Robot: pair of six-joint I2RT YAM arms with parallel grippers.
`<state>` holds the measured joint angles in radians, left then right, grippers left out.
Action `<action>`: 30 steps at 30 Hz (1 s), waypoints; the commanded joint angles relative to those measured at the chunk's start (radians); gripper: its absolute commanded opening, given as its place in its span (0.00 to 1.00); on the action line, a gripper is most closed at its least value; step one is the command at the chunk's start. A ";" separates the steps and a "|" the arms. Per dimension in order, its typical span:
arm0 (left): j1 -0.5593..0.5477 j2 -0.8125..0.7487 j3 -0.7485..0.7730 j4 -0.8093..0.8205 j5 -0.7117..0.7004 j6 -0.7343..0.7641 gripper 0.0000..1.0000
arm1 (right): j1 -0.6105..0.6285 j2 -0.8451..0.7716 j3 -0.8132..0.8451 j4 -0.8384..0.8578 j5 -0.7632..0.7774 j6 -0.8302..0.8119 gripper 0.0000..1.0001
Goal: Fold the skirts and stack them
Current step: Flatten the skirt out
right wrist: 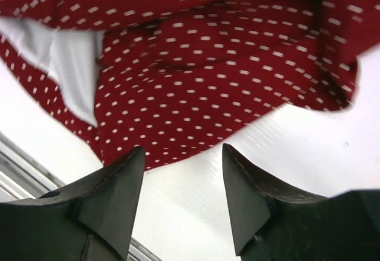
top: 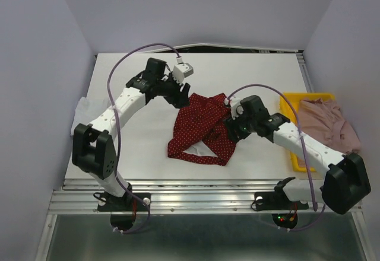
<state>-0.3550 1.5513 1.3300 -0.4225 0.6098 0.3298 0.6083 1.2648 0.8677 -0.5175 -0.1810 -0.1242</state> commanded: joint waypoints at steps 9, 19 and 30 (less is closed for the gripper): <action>-0.217 0.311 0.250 0.103 -0.087 0.011 0.67 | -0.354 0.080 0.005 0.005 -0.171 0.250 0.64; -0.265 0.431 0.288 0.057 -0.094 0.023 0.53 | -0.354 0.353 0.051 0.128 -0.350 0.291 0.69; 0.101 0.169 0.186 0.240 0.004 -0.218 0.00 | -0.354 0.337 0.030 0.168 -0.189 0.227 0.01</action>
<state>-0.4488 1.9366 1.5517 -0.3058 0.5770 0.2127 0.2501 1.6760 0.8997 -0.3763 -0.4458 0.1535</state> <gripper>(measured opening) 0.037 0.020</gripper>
